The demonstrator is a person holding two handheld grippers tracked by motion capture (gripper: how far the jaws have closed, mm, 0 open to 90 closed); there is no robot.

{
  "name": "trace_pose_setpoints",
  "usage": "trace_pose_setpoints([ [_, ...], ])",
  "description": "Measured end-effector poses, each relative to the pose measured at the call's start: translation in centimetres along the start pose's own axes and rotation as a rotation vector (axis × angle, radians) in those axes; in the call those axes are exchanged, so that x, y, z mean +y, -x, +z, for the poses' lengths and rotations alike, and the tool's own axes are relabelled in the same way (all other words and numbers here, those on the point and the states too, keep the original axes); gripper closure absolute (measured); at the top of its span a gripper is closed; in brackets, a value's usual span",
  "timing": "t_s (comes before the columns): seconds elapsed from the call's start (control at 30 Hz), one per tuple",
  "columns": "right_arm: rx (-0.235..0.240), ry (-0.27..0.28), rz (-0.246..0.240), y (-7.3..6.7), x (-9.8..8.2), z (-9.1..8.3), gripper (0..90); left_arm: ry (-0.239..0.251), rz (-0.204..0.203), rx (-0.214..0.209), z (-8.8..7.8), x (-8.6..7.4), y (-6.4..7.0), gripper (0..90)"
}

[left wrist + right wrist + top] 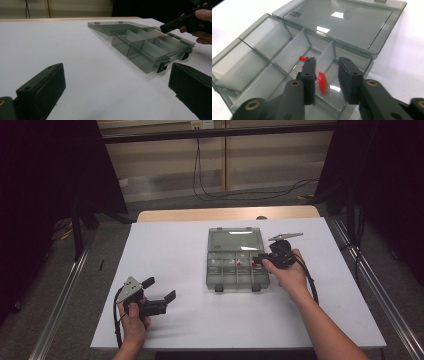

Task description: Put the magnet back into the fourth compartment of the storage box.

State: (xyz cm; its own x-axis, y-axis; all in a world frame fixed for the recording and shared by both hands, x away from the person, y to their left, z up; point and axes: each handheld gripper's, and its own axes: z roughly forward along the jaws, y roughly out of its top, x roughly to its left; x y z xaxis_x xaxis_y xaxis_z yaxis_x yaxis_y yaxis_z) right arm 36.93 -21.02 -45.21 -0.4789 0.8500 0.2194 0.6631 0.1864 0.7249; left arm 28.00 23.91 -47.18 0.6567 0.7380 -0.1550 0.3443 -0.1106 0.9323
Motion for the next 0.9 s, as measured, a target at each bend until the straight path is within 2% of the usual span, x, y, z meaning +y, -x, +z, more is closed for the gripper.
trace_pose_setpoints([
  [0.1, 0.002, 0.023, 0.011, 0.3, 0.0, -0.5, 60.0, -0.001, 0.0, 0.0, 0.0, 0.0, 0.0, 0.9],
  [0.23, 0.018, 0.036, 0.019, 0.4, 0.0, -1.0, 47.6, 0.005, -0.005, 0.007, 0.1, 0.0, 0.1, 0.9],
  [0.37, 0.001, 0.053, -0.012, 0.1, 0.0, -1.4, 29.5, 0.004, -0.006, 0.007, 0.1, 0.0, 0.1, 0.9],
  [0.47, -0.008, 0.05, -0.007, 0.0, 0.0, -1.5, 13.4, 0.003, -0.005, 0.009, 0.1, 0.0, 0.1, 0.9],
  [0.57, -0.004, 0.049, -0.005, 0.0, -0.1, -1.6, 2.5, 0.004, -0.003, 0.012, 0.1, 0.0, 0.2, 0.9],
  [0.63, -0.004, 0.047, -0.006, 0.0, -0.2, -1.7, 0.0, 0.003, 0.001, 0.011, 0.0, 0.0, 0.2, 0.9],
  [0.9, 0.004, 0.059, -0.002, 0.3, -0.5, -2.1, 0.0, -0.003, 0.002, 0.018, 0.2, 0.0, 0.3, 0.8],
])
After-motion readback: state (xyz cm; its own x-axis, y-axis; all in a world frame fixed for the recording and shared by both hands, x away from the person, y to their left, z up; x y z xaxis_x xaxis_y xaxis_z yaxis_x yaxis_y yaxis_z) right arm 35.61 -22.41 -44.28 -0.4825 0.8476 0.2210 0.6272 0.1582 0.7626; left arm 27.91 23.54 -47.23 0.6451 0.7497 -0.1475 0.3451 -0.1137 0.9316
